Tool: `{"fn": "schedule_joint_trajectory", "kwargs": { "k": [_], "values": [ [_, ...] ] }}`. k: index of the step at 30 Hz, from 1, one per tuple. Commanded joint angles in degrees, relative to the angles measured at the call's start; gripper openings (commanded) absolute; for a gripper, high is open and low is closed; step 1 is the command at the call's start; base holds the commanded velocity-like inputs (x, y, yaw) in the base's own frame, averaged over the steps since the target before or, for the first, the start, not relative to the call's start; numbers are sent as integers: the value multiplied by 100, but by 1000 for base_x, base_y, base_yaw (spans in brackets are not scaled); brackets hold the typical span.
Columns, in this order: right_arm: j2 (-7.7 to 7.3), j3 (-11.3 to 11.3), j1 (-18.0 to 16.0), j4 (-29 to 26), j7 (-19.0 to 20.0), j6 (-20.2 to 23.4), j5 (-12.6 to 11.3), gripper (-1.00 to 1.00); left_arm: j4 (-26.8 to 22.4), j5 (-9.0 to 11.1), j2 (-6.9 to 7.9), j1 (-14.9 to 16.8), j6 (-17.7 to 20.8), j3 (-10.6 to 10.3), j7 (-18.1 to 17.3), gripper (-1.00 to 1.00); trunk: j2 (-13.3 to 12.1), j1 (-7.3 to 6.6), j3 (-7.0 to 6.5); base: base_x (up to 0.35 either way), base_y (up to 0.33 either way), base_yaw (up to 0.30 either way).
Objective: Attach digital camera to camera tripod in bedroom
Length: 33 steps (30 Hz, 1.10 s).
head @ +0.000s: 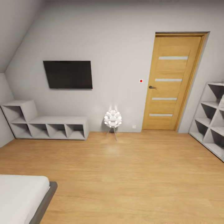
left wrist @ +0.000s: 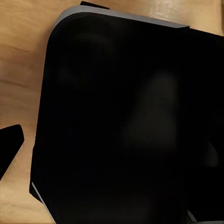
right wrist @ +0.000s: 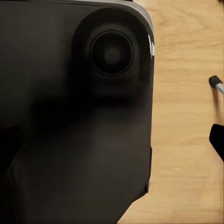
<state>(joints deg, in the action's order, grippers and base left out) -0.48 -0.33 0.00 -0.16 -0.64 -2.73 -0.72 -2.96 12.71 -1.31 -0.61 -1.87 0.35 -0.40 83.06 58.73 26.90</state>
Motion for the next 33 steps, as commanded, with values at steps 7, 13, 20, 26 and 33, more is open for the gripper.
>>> {"fn": "schedule_joint_trajectory", "kwargs": {
  "k": [7, 13, 20, 26, 33],
  "values": [
    [-4, -3, 0, -1, -7, -17, -7, 100, -7, 38, -1, -3, -7, 1, -4, 100, 2, 0, 3, 0, 0, -286],
    [-5, -3, 0, -1, -7, -17, -7, 100, -10, 38, -1, -5, -7, 1, -4, 100, 2, 0, 3, 0, 0, -286],
    [-5, -9, 0, -1, -7, -17, -7, 100, -10, 38, -1, -4, -7, 1, -4, 100, 2, 0, 3, 0, 0, -286],
    [-2, -11, 0, -1, -7, -12, -7, 100, -10, 38, -1, -5, -7, 1, -4, 100, 2, 0, 3, 0, 0, -286],
    [-2, -11, 0, -1, -7, -9, -7, 100, -11, 38, -1, -8, -7, 1, -4, 100, 2, 0, 3, 0, 0, -286]
  ]
}}
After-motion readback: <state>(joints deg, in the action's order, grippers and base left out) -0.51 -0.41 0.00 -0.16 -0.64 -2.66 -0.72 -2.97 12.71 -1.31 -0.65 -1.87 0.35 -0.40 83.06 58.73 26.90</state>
